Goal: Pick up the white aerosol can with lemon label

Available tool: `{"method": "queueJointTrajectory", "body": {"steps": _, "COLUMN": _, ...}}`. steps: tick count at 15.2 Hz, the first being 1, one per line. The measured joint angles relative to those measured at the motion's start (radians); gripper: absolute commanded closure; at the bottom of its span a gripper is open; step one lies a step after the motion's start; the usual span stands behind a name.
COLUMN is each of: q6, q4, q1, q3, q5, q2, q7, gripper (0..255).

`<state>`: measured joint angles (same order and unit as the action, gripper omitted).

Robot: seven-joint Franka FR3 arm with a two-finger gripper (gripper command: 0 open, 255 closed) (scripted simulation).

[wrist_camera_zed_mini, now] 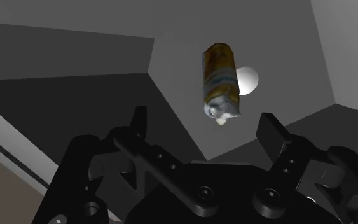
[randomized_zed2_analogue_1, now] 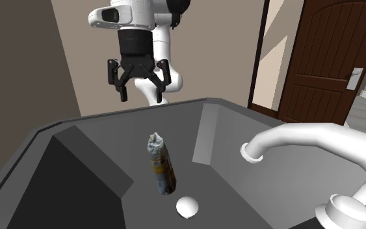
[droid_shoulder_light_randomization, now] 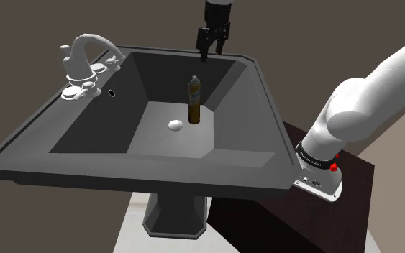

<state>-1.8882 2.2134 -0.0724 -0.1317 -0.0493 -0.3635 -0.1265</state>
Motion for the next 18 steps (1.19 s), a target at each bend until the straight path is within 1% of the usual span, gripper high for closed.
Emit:
{"method": "queueJointTrajectory", "body": {"steps": 4, "q6": -0.045, "q4": -0.049, "q1": -0.015, "q3": -0.039, "q5": 0.014, "q2": 0.150, "q7": -0.036, "gripper": 0}}
{"method": "queueJointTrajectory", "body": {"steps": 6, "q6": -0.054, "q4": -0.076, "q1": -0.023, "q3": -0.055, "q5": 0.022, "q2": 0.213, "q7": -0.054, "gripper": 0}}
{"method": "queueJointTrajectory", "body": {"steps": 9, "q6": -0.087, "q4": -0.072, "q1": -0.026, "q3": -0.061, "q5": 0.028, "q2": 0.254, "q7": -0.061, "gripper": 0}}
{"method": "queueJointTrajectory", "body": {"steps": 14, "q6": -0.149, "q4": -0.034, "q1": -0.027, "q3": -0.063, "q5": 0.033, "q2": 0.279, "q7": -0.064, "gripper": 0}}
{"method": "queueJointTrajectory", "body": {"steps": 15, "q6": -0.155, "q4": -0.030, "q1": -0.027, "q3": -0.063, "q5": 0.033, "q2": 0.281, "q7": -0.064, "gripper": 255}}
{"method": "queueJointTrajectory", "body": {"steps": 18, "q6": -0.163, "q4": -0.025, "q1": -0.026, "q3": -0.063, "q5": 0.034, "q2": 0.282, "q7": -0.064, "gripper": 255}}
